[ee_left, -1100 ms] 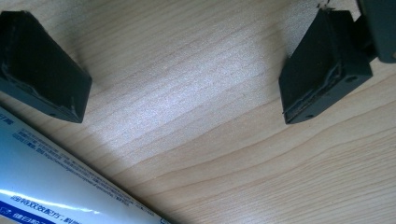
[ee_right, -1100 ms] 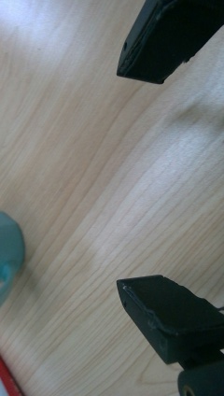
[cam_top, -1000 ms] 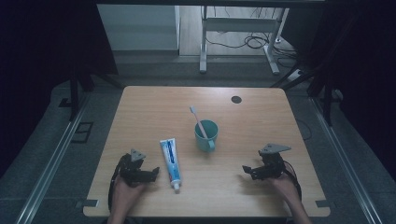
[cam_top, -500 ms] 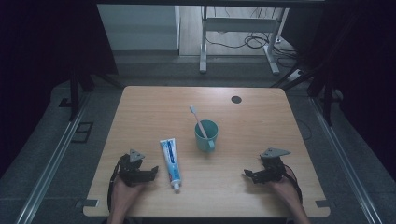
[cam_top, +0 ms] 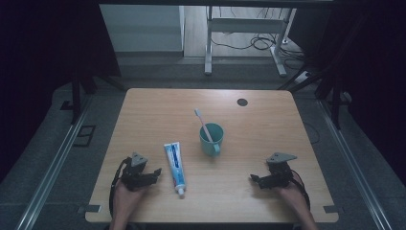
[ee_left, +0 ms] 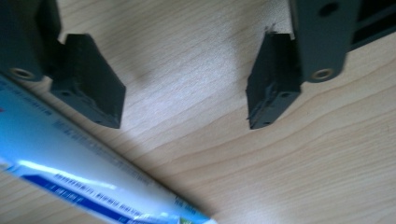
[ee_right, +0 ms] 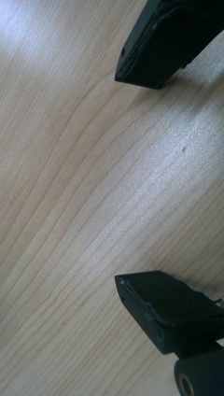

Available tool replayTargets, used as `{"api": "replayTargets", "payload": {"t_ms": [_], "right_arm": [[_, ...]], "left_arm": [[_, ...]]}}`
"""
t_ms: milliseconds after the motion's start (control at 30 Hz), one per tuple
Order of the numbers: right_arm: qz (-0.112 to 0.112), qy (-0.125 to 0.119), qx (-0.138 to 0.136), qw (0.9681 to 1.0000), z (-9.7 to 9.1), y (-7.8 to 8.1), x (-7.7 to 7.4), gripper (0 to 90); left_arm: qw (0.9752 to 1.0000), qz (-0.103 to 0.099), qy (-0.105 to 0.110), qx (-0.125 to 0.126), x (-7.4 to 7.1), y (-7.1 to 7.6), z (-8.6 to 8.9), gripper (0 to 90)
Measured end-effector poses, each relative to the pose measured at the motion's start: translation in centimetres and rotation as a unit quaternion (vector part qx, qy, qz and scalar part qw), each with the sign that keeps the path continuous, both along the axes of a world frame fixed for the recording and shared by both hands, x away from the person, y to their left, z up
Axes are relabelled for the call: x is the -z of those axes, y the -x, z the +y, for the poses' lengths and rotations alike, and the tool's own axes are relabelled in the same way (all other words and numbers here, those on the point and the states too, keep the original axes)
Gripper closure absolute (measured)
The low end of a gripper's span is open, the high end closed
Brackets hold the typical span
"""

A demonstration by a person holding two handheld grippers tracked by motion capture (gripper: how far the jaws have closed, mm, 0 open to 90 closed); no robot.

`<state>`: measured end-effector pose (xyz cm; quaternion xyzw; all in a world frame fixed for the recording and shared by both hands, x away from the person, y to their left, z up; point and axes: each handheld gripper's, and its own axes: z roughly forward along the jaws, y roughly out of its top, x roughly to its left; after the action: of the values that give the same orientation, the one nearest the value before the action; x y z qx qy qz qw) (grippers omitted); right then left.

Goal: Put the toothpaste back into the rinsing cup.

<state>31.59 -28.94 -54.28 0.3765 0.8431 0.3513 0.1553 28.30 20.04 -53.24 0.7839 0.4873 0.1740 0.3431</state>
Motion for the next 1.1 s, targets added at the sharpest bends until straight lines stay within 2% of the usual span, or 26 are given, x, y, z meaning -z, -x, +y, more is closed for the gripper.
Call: {"api": "replayTargets", "payload": {"t_ms": [333, 533, 633, 767, 833, 1100], "right_arm": [[-0.001, 0.001, 0.001, 1.0, 0.0, 0.0, 0.0, 4.2], [-0.001, 0.0, 0.002, 1.0, 0.0, 0.0, 0.0, 4.5], [-0.001, 0.0, 0.003, 1.0, 0.0, 0.0, 0.0, 4.6], [-0.001, 0.0, 0.003, 1.0, 0.0, 0.0, 0.0, 4.7], [-0.001, 0.0, 0.003, 1.0, 0.0, 0.0, 0.0, 4.6], [-0.001, 0.0, 0.003, 1.0, 0.0, 0.0, 0.0, 4.7]], "left_arm": [[0.999, 0.001, 0.031, 0.031, -1.4, 0.2, -0.4, 55.6], [0.9979, -0.001, 0.032, 0.057, -2.2, 0.4, -1.5, 71.0], [0.9969, -0.005, 0.037, 0.07, -2.7, 0.5, -2.3, 78.3], [0.9952, -0.003, 0.032, 0.093, -3.2, 0.6, -3.6, 86.6], [0.994, -0.001, 0.033, 0.104, -3.3, 0.5, -4.4, 88.9], [0.9899, 0.014, 0.018, 0.14, -2.9, 0.2, -7.6, 89.3]]}}
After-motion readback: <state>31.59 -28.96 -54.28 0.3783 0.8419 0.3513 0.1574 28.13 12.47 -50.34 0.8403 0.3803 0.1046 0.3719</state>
